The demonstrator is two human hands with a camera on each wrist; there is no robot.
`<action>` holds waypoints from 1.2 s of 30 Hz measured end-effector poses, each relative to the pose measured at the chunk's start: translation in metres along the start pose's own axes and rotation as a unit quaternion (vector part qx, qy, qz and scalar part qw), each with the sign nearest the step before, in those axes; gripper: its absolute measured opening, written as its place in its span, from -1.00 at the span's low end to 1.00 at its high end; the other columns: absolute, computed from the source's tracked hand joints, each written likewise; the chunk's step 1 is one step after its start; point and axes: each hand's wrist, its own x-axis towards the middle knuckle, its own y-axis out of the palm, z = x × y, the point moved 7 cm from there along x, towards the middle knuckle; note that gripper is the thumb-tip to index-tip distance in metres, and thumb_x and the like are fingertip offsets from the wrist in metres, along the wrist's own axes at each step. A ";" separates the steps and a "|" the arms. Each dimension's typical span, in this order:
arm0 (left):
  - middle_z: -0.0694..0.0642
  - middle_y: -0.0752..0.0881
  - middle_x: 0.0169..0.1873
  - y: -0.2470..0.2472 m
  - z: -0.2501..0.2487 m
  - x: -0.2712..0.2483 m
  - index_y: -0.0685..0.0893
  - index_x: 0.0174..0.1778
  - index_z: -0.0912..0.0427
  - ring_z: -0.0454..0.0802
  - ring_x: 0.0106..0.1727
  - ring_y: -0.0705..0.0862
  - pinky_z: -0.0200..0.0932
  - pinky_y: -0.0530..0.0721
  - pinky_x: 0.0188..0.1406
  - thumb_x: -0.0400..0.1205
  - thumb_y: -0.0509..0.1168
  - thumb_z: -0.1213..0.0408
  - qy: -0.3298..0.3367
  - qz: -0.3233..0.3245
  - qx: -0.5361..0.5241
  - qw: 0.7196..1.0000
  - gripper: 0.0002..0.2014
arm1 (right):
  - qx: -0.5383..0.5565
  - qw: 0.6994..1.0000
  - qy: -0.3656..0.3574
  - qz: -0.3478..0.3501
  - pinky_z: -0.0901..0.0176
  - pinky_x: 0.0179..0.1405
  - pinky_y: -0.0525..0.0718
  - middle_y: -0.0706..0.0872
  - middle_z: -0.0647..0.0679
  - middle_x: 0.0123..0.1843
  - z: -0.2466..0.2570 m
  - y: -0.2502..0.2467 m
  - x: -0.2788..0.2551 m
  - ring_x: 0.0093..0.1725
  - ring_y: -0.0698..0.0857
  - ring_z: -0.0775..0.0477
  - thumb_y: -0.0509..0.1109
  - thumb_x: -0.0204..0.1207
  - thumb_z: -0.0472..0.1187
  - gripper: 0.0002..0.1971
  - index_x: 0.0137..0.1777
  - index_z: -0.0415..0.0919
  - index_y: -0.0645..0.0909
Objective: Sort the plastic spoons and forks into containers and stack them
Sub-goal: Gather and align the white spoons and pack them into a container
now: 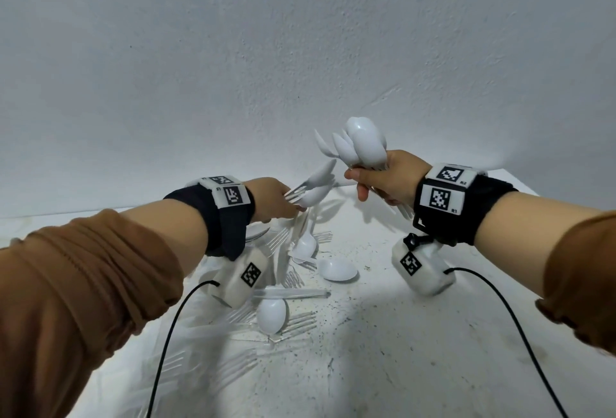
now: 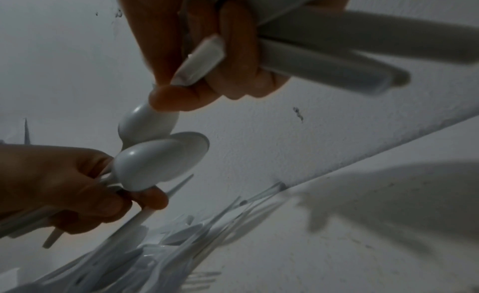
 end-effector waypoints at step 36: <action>-0.04 0.53 -0.40 -0.018 0.020 -0.044 0.60 -0.09 0.05 -0.11 -0.42 0.44 -0.24 0.37 -0.42 0.56 0.38 0.00 0.013 -0.087 -0.303 0.949 -0.79 | 0.003 0.998 0.043 0.036 0.33 -0.62 0.31 0.40 0.00 -0.70 0.058 0.050 -0.035 -0.67 0.31 0.04 0.22 0.56 -0.18 -0.66 -0.30 -0.19 0.78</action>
